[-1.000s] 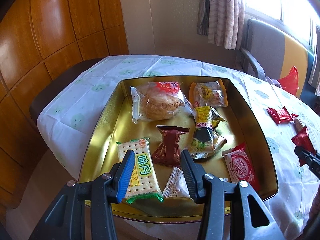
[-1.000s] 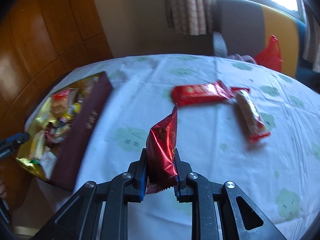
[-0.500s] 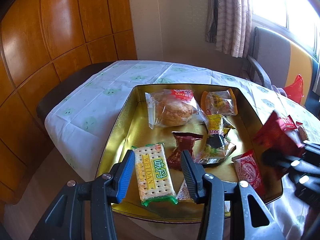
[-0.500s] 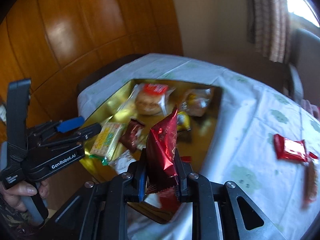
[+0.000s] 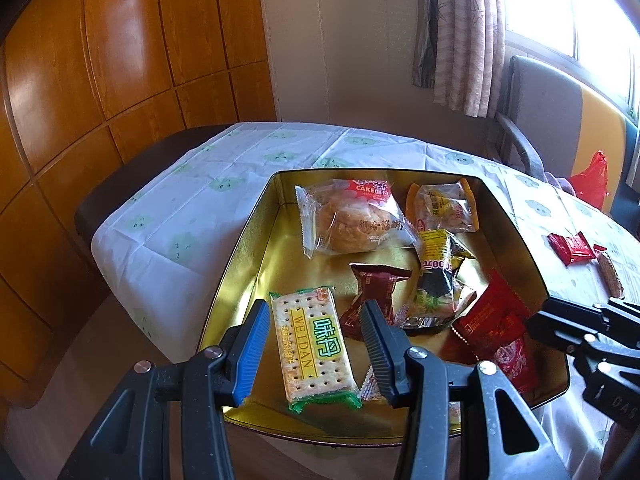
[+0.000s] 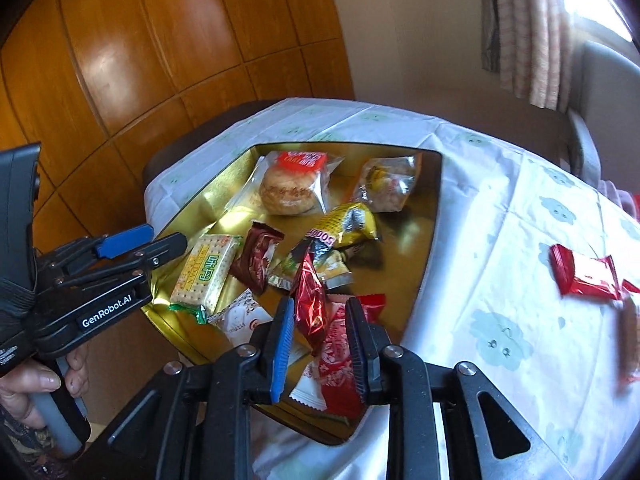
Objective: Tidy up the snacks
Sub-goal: 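Carry the red sweet over the tin with the right gripper and release it, then move the open right gripper back to the chipmunk rice bar packet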
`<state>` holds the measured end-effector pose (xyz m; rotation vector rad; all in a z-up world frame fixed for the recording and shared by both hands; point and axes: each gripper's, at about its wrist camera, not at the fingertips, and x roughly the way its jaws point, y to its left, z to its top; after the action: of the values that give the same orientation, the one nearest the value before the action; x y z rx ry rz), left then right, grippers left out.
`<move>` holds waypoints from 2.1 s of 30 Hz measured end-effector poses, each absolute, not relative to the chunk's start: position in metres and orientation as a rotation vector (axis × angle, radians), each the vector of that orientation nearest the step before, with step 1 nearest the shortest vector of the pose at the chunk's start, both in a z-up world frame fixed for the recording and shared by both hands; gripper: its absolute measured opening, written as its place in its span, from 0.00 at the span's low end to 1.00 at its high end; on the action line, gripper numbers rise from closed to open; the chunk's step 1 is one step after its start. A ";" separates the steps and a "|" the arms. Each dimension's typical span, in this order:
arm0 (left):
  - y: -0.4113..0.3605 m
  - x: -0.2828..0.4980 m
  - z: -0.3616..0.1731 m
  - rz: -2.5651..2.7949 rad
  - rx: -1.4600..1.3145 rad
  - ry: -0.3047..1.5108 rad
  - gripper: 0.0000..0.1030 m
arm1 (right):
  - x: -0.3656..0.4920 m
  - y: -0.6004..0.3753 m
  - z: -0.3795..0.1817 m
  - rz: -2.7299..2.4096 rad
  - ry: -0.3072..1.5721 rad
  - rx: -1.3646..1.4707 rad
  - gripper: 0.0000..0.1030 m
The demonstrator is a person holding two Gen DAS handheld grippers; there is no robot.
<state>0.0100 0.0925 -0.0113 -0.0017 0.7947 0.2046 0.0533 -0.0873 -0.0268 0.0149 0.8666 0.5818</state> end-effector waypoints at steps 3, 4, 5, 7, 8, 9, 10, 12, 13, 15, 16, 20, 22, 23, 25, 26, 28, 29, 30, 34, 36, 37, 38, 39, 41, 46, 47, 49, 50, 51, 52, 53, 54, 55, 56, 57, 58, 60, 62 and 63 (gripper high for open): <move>0.089 0.009 -0.009 0.199 0.006 0.790 0.47 | 0.049 -0.097 -0.023 0.556 0.853 0.042 0.26; 0.088 0.008 -0.008 0.198 0.009 0.788 0.47 | 0.048 -0.101 -0.022 0.550 0.850 0.052 0.26; 0.087 0.008 -0.007 0.196 0.011 0.786 0.47 | 0.046 -0.104 -0.022 0.542 0.847 0.063 0.26; 0.084 0.007 -0.006 0.191 0.018 0.781 0.47 | 0.044 -0.113 -0.020 0.524 0.843 0.084 0.27; 0.083 0.006 -0.005 0.189 0.023 0.778 0.47 | 0.043 -0.116 -0.019 0.517 0.840 0.093 0.29; 0.082 0.007 -0.004 0.187 0.026 0.776 0.47 | 0.042 -0.121 -0.018 0.508 0.837 0.105 0.31; 0.080 0.006 -0.003 0.185 0.029 0.775 0.47 | 0.042 -0.124 -0.018 0.501 0.835 0.113 0.32; 0.077 0.006 -0.001 0.180 0.037 0.771 0.47 | 0.040 -0.133 -0.017 0.482 0.829 0.134 0.35; 0.076 0.006 0.000 0.178 0.040 0.769 0.47 | 0.040 -0.136 -0.017 0.475 0.827 0.140 0.36; 0.073 0.006 0.001 0.173 0.047 0.766 0.47 | 0.039 -0.143 -0.017 0.457 0.825 0.154 0.38; 0.072 0.005 0.002 0.171 0.049 0.764 0.47 | 0.039 -0.147 -0.017 0.447 0.824 0.161 0.39; 0.067 0.005 0.004 0.161 0.060 0.760 0.47 | 0.038 -0.163 -0.018 0.415 0.823 0.190 0.41; 0.065 0.005 0.004 0.156 0.065 0.760 0.47 | 0.037 -0.171 -0.020 0.394 0.823 0.204 0.42; 0.063 0.005 0.004 0.152 0.069 0.760 0.47 | 0.036 -0.175 -0.020 0.386 0.824 0.209 0.42; 0.060 0.005 0.005 0.144 0.074 0.760 0.47 | 0.035 -0.184 -0.022 0.366 0.825 0.223 0.42; 0.058 0.005 0.005 0.139 0.079 0.760 0.47 | 0.035 -0.188 -0.022 0.358 0.825 0.228 0.42; 0.054 0.006 0.005 0.129 0.086 0.760 0.47 | 0.033 -0.198 -0.024 0.336 0.826 0.241 0.43; 0.051 0.006 0.006 0.122 0.092 0.759 0.47 | 0.033 -0.201 -0.025 0.327 0.827 0.246 0.44; 0.049 0.006 0.006 0.116 0.097 0.758 0.47 | 0.032 -0.207 -0.027 0.313 0.828 0.253 0.44; 0.037 0.008 0.006 0.090 0.119 0.757 0.47 | 0.030 -0.225 -0.031 0.269 0.830 0.280 0.45; 0.031 0.010 0.007 0.073 0.132 0.755 0.47 | 0.029 -0.234 -0.033 0.247 0.830 0.289 0.45; 0.027 0.011 0.007 0.065 0.139 0.754 0.47 | 0.029 -0.238 -0.034 0.237 0.829 0.293 0.45; 0.022 0.012 0.008 0.055 0.149 0.752 0.47 | 0.028 -0.242 -0.035 0.227 0.829 0.296 0.45; 0.019 0.013 0.008 0.046 0.156 0.752 0.47 | 0.027 -0.247 -0.036 0.215 0.831 0.299 0.45; 0.010 0.015 0.009 0.026 0.170 0.752 0.47 | 0.027 -0.257 -0.038 0.189 0.834 0.308 0.47; -0.015 0.023 0.010 -0.030 0.209 0.747 0.47 | 0.023 -0.284 -0.046 0.126 0.843 0.337 0.48; -0.021 0.024 0.011 -0.043 0.219 0.745 0.47 | 0.023 -0.288 -0.047 0.116 0.843 0.342 0.48; -0.033 0.026 0.010 -0.068 0.235 0.745 0.47 | 0.021 -0.299 -0.049 0.092 0.844 0.352 0.48; -0.039 0.027 0.010 -0.082 0.243 0.746 0.47 | 0.021 -0.303 -0.050 0.081 0.845 0.354 0.49; -0.044 0.028 0.010 -0.094 0.250 0.746 0.47 | 0.020 -0.307 -0.051 0.072 0.845 0.356 0.50; -0.050 0.029 0.010 -0.106 0.257 0.748 0.47 | 0.020 -0.311 -0.052 0.062 0.846 0.357 0.50; -0.056 0.030 0.009 -0.119 0.264 0.750 0.47 | 0.020 -0.314 -0.053 0.054 0.846 0.357 0.50; -0.061 0.031 0.008 -0.131 0.272 0.752 0.47 | 0.019 -0.318 -0.053 0.045 0.846 0.357 0.50; -0.067 0.032 0.007 -0.142 0.279 0.753 0.47 | 0.019 -0.322 -0.054 0.036 0.846 0.357 0.51; -0.073 0.033 0.007 -0.156 0.287 0.754 0.47 | 0.019 -0.325 -0.054 0.028 0.845 0.359 0.51; -0.078 0.033 0.006 -0.165 0.294 0.755 0.47 | 0.019 -0.330 -0.054 0.020 0.843 0.362 0.52; -0.082 0.034 0.006 -0.176 0.301 0.756 0.47 | 0.019 -0.333 -0.054 0.014 0.841 0.363 0.52; -0.092 0.036 0.004 -0.198 0.312 0.759 0.47 | 0.020 -0.339 -0.053 0.001 0.838 0.361 0.53; -0.101 0.037 0.002 -0.216 0.322 0.764 0.47 | 0.021 -0.345 -0.052 -0.011 0.833 0.356 0.55; -0.105 0.037 0.001 -0.226 0.326 0.767 0.47 | 0.022 -0.348 -0.051 -0.018 0.831 0.353 0.55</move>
<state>0.0373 -0.1046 0.0011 0.3257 0.7673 -0.2257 0.0217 -0.3477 -0.0509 0.3533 0.8306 -0.0180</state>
